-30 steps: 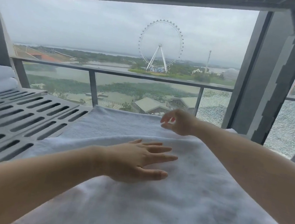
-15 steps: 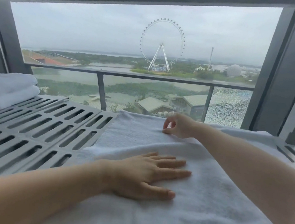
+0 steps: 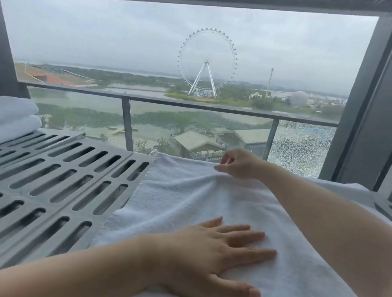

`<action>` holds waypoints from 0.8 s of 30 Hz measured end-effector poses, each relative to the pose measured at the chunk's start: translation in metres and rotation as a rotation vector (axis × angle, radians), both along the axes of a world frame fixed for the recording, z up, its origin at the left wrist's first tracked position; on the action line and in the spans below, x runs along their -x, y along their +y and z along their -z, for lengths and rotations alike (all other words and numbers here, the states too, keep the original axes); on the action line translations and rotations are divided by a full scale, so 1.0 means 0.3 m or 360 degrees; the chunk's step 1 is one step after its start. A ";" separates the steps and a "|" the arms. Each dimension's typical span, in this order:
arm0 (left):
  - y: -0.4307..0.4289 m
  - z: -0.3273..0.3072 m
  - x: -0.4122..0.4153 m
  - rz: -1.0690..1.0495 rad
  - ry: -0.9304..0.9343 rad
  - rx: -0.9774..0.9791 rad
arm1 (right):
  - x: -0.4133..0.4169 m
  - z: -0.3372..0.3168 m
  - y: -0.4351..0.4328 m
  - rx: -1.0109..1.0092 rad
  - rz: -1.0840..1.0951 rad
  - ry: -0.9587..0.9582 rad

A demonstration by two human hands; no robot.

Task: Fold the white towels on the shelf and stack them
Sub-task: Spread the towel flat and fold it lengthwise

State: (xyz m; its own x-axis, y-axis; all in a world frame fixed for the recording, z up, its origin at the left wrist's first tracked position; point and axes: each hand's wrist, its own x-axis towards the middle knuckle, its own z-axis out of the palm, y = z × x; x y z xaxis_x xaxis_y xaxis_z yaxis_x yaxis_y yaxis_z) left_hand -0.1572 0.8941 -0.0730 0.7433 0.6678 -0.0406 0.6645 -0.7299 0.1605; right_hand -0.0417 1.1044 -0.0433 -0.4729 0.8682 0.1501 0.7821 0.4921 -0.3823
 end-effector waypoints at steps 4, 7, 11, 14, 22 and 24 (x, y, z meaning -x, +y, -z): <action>0.003 0.003 0.006 0.0000 0.0000 -0.0003 | -0.042 0.029 0.025 -0.0052 0.0031 -0.0025; 0.008 0.000 0.008 -0.0071 -0.0017 0.0002 | -0.071 0.054 0.038 -0.0058 0.0021 0.0111; 0.018 0.002 0.017 -0.0261 0.0010 -0.0041 | -0.052 0.048 0.048 -0.0141 0.0049 0.0003; 0.011 0.011 0.017 -0.0211 0.0073 -0.0046 | -0.029 0.040 0.065 -0.0263 0.0069 -0.0027; 0.046 -0.006 0.041 -0.0287 -0.0218 0.0069 | -0.090 0.062 0.057 -0.0352 -0.0064 0.0186; 0.105 -0.045 0.084 -0.0459 -0.0379 0.0034 | -0.123 0.083 0.027 -0.0429 -0.0141 0.0314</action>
